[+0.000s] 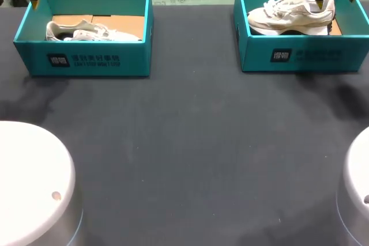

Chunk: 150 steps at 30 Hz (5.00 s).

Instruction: Take the shoe out of the shoebox, open the shoe tongue, remove and reinsert the insole, then place the shoe into the shoebox

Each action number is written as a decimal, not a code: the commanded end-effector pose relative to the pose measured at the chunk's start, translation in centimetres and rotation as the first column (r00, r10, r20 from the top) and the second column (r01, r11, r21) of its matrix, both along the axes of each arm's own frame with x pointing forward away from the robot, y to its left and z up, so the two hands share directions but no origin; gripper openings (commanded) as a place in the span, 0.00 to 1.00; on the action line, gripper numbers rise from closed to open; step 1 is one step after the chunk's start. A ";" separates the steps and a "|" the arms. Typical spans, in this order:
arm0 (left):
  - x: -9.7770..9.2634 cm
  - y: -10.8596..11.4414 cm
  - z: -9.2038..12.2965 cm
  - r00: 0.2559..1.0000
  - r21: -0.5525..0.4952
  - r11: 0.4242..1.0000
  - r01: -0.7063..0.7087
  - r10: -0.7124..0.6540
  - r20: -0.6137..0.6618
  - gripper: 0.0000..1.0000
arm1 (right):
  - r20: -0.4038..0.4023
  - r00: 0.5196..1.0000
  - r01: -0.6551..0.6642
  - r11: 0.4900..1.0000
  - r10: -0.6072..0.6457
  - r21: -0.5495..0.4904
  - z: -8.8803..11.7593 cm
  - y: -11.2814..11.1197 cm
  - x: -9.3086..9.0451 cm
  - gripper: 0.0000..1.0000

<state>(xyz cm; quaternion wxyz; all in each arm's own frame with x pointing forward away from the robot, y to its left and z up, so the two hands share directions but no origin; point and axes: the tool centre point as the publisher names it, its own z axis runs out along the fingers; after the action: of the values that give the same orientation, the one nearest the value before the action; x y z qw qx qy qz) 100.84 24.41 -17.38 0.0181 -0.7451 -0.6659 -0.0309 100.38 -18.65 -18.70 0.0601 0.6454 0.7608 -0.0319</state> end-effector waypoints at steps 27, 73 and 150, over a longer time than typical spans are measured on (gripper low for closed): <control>0.0 0.0 0.0 1.000 0.001 1.000 0.001 -0.001 0.001 1.00 | 0.048 0.995 0.094 0.994 -0.091 -0.055 -1.0 -1.1 9.7 1.00; 0.0 0.0 0.0 1.000 0.001 1.000 0.001 -0.001 0.001 1.00 | -0.045 0.957 0.283 0.958 -0.285 -0.050 -11.2 -6.5 15.9 0.85; 0.0 0.0 0.0 1.000 0.001 1.000 0.001 -0.001 0.001 1.00 | -0.036 0.924 0.378 0.924 -0.380 -0.060 -15.6 -8.8 15.9 0.00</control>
<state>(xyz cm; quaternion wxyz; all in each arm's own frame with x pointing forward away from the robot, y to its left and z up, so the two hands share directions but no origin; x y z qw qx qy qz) 100.84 24.41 -17.38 0.0181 -0.7452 -0.6659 -0.0308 116.50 -27.46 -35.33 0.0515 0.7771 0.6225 -0.0771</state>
